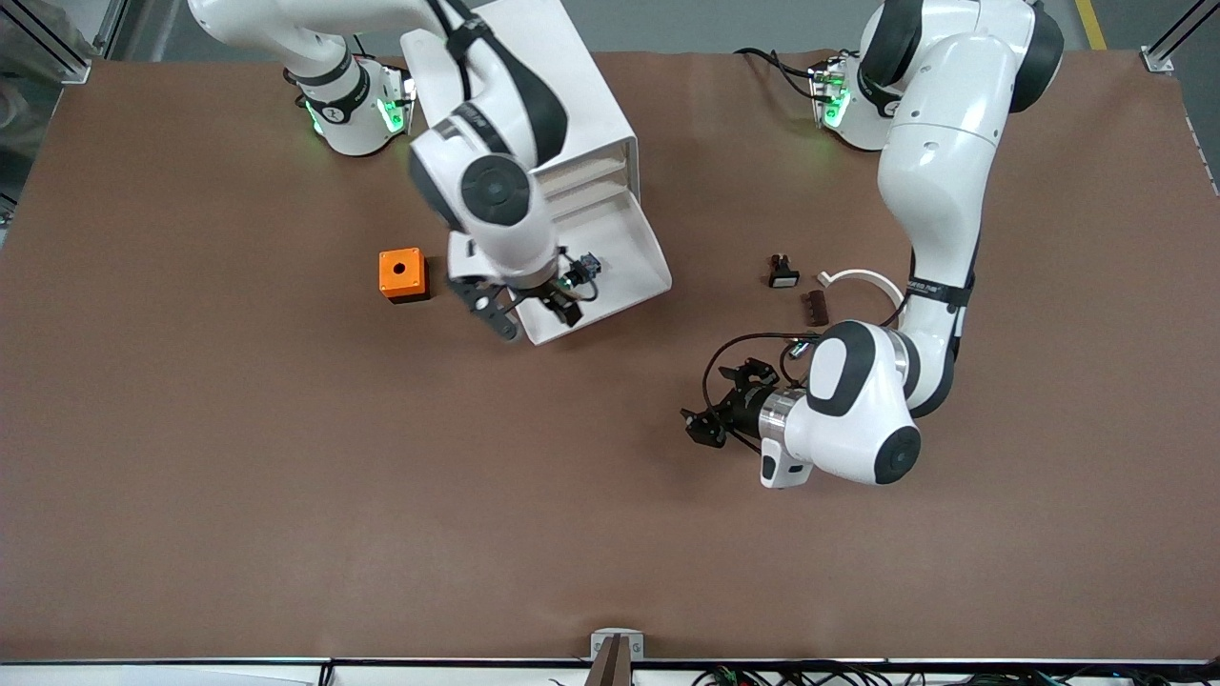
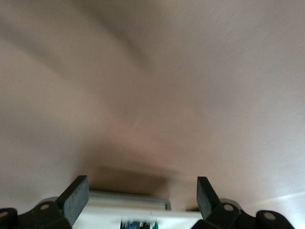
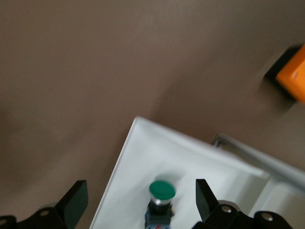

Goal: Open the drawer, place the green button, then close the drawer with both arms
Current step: 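Lower the button into the drawer and open the right gripper, then withdraw the right gripper while the left gripper moves to the drawer front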

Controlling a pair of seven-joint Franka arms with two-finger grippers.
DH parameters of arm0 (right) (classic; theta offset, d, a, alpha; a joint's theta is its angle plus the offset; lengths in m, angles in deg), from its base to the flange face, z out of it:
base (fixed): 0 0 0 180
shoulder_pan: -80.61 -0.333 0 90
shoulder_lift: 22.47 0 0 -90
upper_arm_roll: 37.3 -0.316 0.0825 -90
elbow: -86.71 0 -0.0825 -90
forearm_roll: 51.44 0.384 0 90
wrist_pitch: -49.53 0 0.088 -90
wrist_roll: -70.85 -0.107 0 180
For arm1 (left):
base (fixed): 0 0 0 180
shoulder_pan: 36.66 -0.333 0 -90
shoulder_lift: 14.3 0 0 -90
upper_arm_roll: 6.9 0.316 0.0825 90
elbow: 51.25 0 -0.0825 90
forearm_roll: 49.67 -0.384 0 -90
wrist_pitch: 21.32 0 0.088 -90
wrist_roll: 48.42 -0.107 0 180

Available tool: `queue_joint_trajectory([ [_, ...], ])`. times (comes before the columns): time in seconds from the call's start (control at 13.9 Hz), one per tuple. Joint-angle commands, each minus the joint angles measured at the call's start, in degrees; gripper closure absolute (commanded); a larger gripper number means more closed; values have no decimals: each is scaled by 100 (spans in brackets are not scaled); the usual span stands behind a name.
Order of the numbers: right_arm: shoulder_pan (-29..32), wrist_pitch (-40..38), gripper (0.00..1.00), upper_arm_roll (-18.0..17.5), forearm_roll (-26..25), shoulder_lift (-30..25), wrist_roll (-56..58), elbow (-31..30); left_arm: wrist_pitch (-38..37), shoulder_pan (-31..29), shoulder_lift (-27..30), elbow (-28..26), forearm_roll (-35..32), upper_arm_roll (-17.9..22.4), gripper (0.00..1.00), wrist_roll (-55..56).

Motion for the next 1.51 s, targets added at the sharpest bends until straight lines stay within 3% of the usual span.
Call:
queue_joint_trajectory([
  [0.0, 784, -562, 0, -94, -45, -265, 1407, 194, 515, 362, 332, -166, -704, 84, 0, -65],
  [0.14, 1259, -974, 0, -94, -45, -520, 2454, 177, 761, 573, 445, -219, -1223, 58, 0, -30],
  [0.43, 2199, -1625, 0, -94, -307, -977, 4458, 150, 1114, 837, 569, -368, -1619, 66, 0, 49],
  [0.79, 3167, -2119, 0, -94, -502, -1399, 6349, 159, 1711, 1232, 569, -649, -2427, 57, 0, 741],
  [0.93, 3449, -2119, 0, -94, -502, -1461, 6877, 159, 1730, 1373, 578, -746, -2858, 40, 0, 988],
  [1.44, 3748, -2163, 0, -102, -502, -1611, 7091, 203, 1738, 1883, 525, -826, -2974, 40, 0, 1209],
])
